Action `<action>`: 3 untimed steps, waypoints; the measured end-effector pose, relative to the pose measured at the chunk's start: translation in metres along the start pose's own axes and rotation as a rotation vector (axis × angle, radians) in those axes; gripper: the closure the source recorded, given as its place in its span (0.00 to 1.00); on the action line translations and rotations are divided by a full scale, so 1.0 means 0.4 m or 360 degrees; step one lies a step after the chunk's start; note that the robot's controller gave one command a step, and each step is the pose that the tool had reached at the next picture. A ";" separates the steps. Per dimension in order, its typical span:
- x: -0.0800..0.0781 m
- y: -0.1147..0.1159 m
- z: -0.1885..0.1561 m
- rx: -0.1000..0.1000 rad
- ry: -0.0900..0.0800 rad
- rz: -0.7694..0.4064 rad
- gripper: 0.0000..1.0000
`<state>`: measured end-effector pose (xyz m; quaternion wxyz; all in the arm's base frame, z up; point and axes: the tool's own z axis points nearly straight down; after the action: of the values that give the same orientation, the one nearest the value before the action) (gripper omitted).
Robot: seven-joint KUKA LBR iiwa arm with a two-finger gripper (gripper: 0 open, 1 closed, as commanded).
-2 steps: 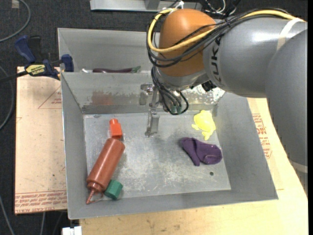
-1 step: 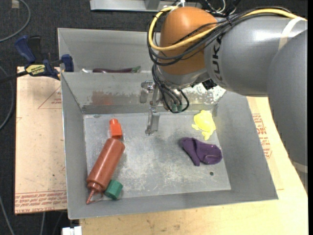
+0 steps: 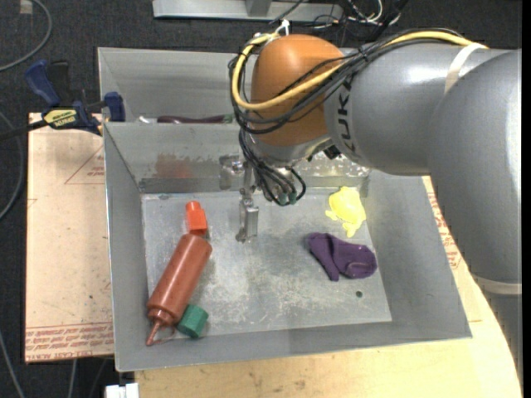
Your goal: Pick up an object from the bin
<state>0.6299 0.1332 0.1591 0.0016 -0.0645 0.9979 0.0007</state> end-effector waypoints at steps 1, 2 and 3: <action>0.045 0.138 0.006 -0.0002 0.0003 -0.0421 0.00; 0.064 0.169 0.052 -0.0003 -0.0003 -0.0574 0.00; 0.047 0.194 0.156 -0.0002 -0.0005 -0.1168 0.00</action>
Offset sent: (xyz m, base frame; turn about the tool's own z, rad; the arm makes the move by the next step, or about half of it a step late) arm -0.0407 0.0592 -0.0391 -0.4859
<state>0.6016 0.2078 0.0966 0.0033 -0.4182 0.9083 0.0008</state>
